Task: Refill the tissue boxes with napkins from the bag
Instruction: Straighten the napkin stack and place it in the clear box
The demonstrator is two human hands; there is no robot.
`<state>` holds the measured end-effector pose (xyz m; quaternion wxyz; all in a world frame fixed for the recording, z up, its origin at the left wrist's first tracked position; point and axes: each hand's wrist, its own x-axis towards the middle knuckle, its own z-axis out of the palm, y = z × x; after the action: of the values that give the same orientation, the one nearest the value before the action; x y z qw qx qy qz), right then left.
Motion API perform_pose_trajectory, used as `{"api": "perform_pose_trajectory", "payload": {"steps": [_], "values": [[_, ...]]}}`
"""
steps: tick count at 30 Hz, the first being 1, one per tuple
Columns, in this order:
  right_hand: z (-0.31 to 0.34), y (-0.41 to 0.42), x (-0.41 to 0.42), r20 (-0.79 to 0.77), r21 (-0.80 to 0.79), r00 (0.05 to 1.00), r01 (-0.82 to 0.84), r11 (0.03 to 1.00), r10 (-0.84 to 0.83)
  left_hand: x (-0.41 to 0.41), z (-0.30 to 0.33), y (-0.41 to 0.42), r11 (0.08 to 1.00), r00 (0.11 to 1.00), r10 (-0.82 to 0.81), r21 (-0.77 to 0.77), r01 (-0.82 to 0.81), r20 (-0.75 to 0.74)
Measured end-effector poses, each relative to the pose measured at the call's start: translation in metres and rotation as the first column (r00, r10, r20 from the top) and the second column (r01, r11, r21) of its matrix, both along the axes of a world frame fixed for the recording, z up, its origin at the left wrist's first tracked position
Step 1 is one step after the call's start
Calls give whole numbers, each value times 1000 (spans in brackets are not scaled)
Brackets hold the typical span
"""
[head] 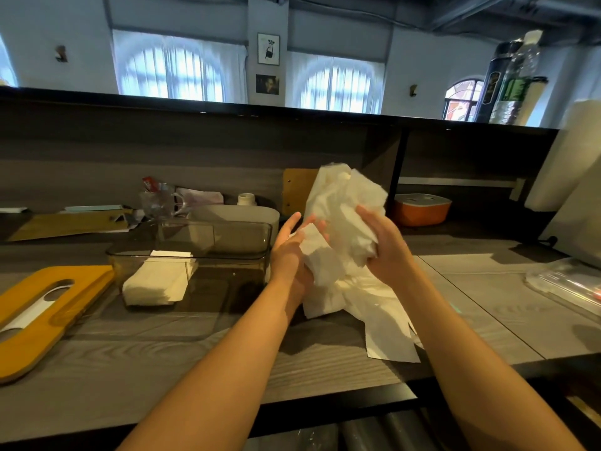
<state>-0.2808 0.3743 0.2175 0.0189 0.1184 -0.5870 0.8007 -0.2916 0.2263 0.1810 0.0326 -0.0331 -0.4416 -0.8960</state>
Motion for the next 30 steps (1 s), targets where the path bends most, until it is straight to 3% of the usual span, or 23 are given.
{"api": "perform_pose_trajectory", "payload": {"steps": [5,11,14,17,20,26,30], "values": [[-8,-30,5,-3,331,998,60,942,-63,7,5,1,981,994,-110,161,109,-6],[-13,-28,2,10,351,1000,-3,936,-1,8,4,-2,971,993,-111,209,118,-41],[-12,-28,2,0,357,1000,7,934,-8,9,4,-1,987,993,-66,143,80,-100],[-12,-28,1,-78,453,989,149,879,-127,12,4,2,999,990,-35,31,40,-138],[-11,-29,-1,-125,434,975,218,874,-182,9,1,3,998,989,-21,-53,14,-144],[-12,-32,3,-70,260,969,247,934,-237,11,-8,10,966,988,-155,-206,154,12],[-13,-28,5,-56,336,973,231,913,-226,9,-8,10,966,981,-179,-177,190,76]]}}
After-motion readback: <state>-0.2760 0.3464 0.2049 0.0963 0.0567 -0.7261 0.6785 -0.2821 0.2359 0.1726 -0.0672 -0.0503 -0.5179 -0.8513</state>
